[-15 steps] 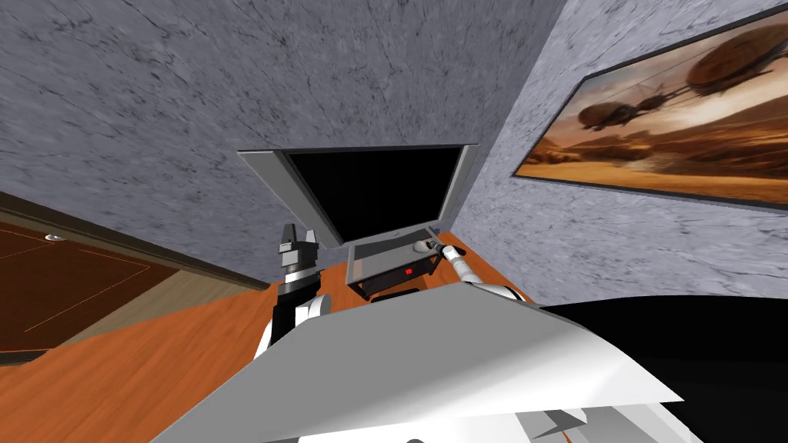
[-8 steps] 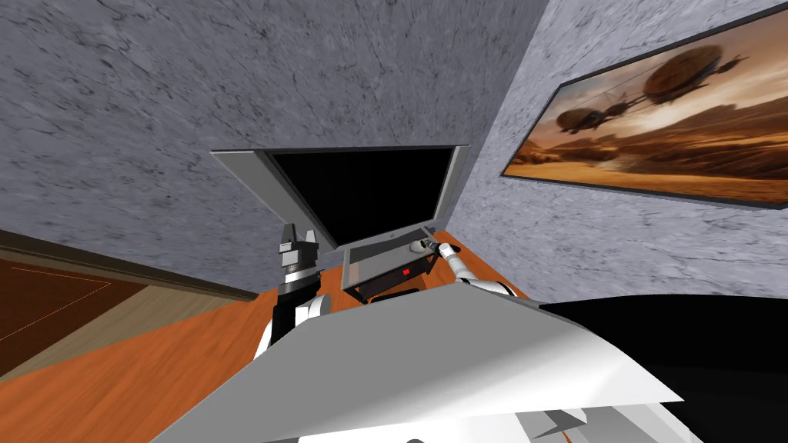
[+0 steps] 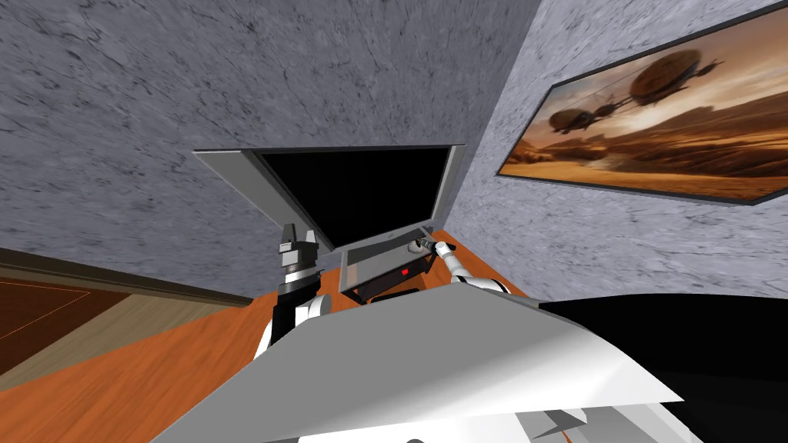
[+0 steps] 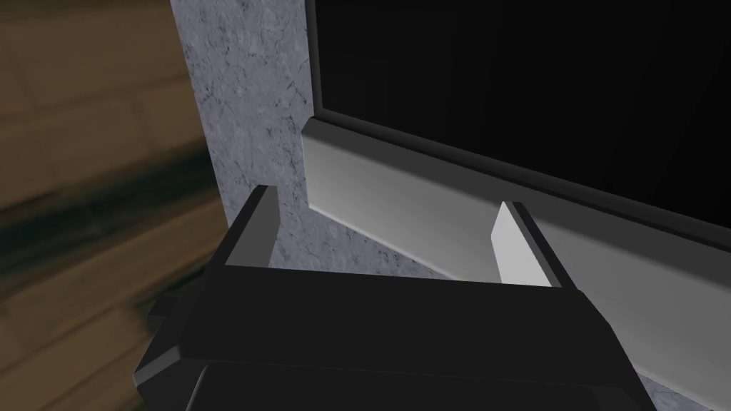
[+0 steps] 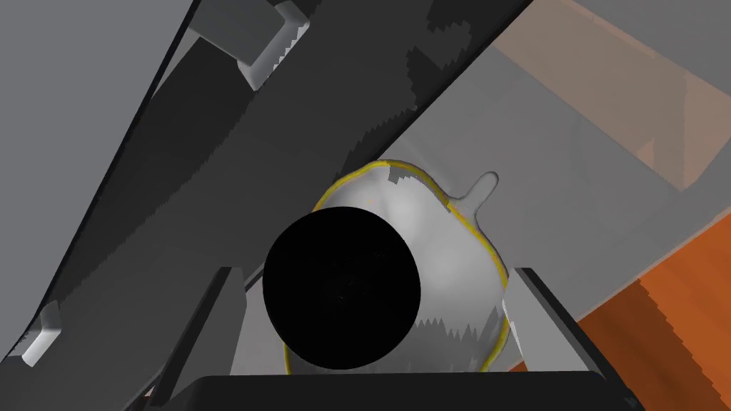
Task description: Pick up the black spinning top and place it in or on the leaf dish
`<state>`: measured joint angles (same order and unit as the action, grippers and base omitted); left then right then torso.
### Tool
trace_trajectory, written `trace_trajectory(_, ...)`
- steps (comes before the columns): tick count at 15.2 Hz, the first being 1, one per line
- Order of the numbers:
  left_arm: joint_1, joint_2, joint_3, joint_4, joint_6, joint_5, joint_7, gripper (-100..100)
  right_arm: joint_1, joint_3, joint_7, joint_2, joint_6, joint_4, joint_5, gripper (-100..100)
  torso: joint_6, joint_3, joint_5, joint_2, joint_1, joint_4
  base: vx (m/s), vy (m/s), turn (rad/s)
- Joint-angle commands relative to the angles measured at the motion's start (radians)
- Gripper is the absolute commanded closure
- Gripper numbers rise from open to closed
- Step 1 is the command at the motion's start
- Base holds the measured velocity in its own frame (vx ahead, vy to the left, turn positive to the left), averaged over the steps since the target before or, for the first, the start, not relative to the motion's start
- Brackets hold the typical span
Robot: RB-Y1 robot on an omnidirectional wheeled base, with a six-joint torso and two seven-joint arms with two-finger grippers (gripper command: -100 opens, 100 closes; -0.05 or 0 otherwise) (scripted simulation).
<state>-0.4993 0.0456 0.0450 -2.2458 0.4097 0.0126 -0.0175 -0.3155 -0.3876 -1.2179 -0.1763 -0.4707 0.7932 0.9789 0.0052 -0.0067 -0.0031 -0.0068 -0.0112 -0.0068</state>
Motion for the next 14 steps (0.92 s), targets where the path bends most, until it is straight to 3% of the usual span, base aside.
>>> trace_trajectory(1, 0.000, 0.000, 0.000, 0.000, 0.000, 0.000, 0.000, 0, 0.000, 0.000, 0.000, 0.000, 0.000, 0.000, 0.000, -100, 0.000, 0.000, 0.000, 0.000, 0.000, 0.000, 0.000, 0.000, 0.000)
trace_trajectory(7, 0.000, 0.000, 0.000, 0.000, 0.000, 0.000, 0.000, 0, -0.047, 0.000, -0.064, -0.081, -0.080, 0.012, -0.017, -100, 0.000, 0.001, 0.001, 0.002, 0.003, 0.001, -0.029, 0.039, -0.083)
trace_trajectory(12, 0.000, 0.000, 0.000, 0.000, 0.000, 0.000, 0.000, 0, -0.095, 0.001, -0.127, -0.162, -0.160, 0.024, -0.034, -100, 0.000, 0.003, 0.003, 0.004, 0.012, 0.001, -0.060, 0.165, 0.036)
trace_trajectory(14, 0.000, 0.000, 0.000, 0.000, 0.000, 0.000, 0.000, 0, -0.082, 0.002, -0.127, -0.145, -0.148, 0.035, -0.040, -100, 0.000, 0.002, 0.002, 0.004, 0.008, 0.001, -0.023, 0.054, -0.016)
